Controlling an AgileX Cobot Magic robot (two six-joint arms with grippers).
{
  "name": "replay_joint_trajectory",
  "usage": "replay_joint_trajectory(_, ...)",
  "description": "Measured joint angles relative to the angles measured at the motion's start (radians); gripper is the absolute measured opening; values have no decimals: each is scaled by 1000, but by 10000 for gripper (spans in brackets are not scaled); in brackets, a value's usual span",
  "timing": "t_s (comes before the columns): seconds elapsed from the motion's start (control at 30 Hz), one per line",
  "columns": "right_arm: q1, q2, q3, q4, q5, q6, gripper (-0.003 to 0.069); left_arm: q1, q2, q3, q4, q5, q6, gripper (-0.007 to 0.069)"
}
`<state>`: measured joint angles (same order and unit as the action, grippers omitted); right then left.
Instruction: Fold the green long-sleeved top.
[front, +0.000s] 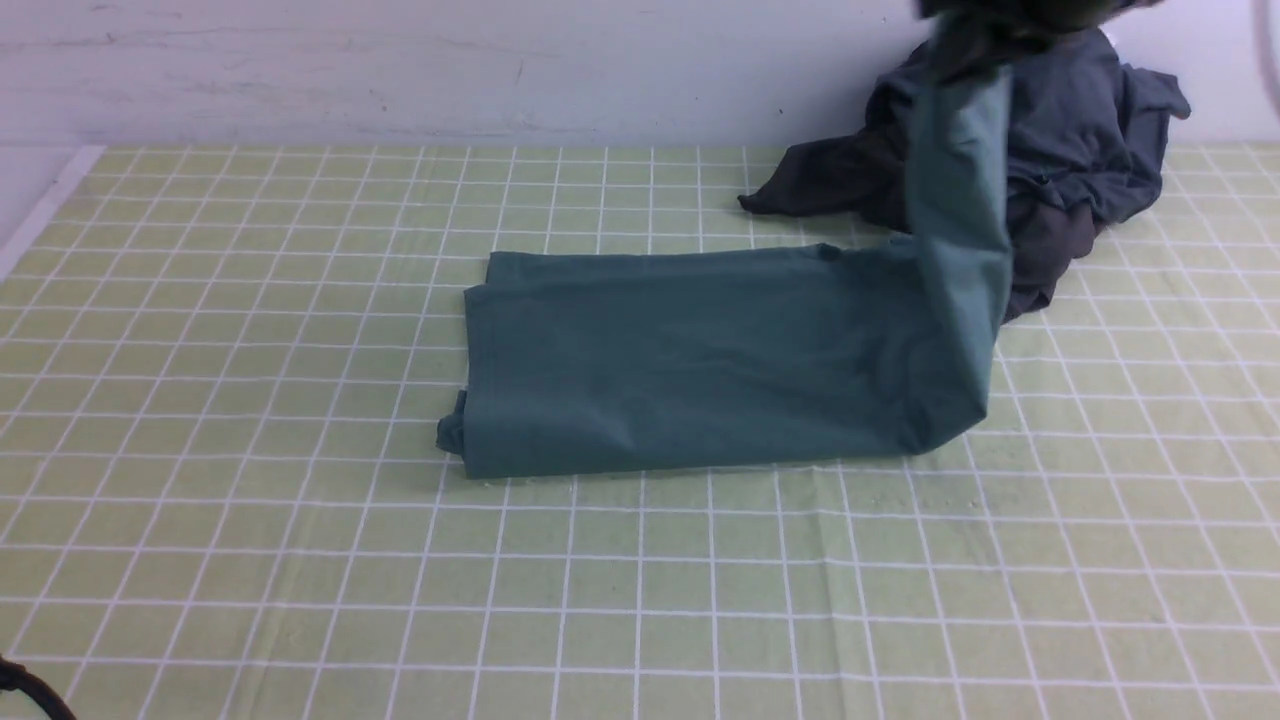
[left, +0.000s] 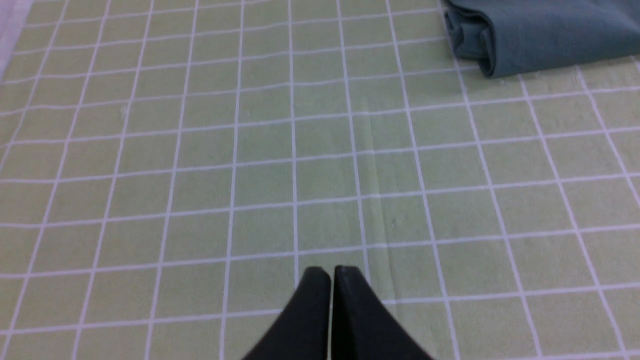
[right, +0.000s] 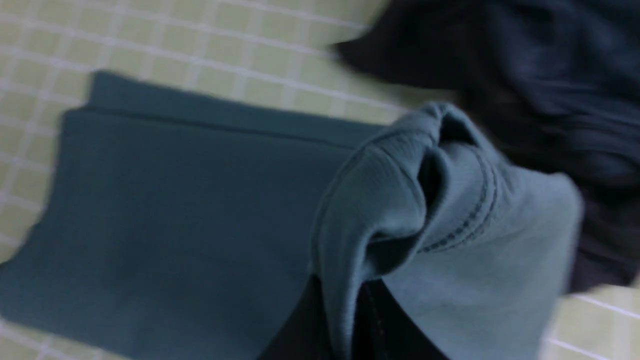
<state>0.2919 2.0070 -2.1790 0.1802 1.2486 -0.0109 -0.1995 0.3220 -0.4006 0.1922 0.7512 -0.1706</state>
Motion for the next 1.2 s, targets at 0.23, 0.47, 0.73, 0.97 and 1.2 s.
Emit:
replay_joint_trajectory(0.23,283,239,0,32,-281,11,18,0,-3,1,0,-9,-7,-3)
replay_joint_trajectory(0.47,336,363,4,138,-442,-4,111,0,-3,1,0,-14,-8,-3)
replay_joint_trajectory(0.73,332,357,-54,148,-418,-32,337,0,-3,1,0,-18,-8,-3)
replay_joint_trajectory(0.97,326,354,-90,106,-253,-39,200,0,-3,2,0,-20,-8,-3)
replay_joint_trajectory(1.2,381,460,-89,234,-315,-84,-3,0,-3,2,1,-20,-8,-3)
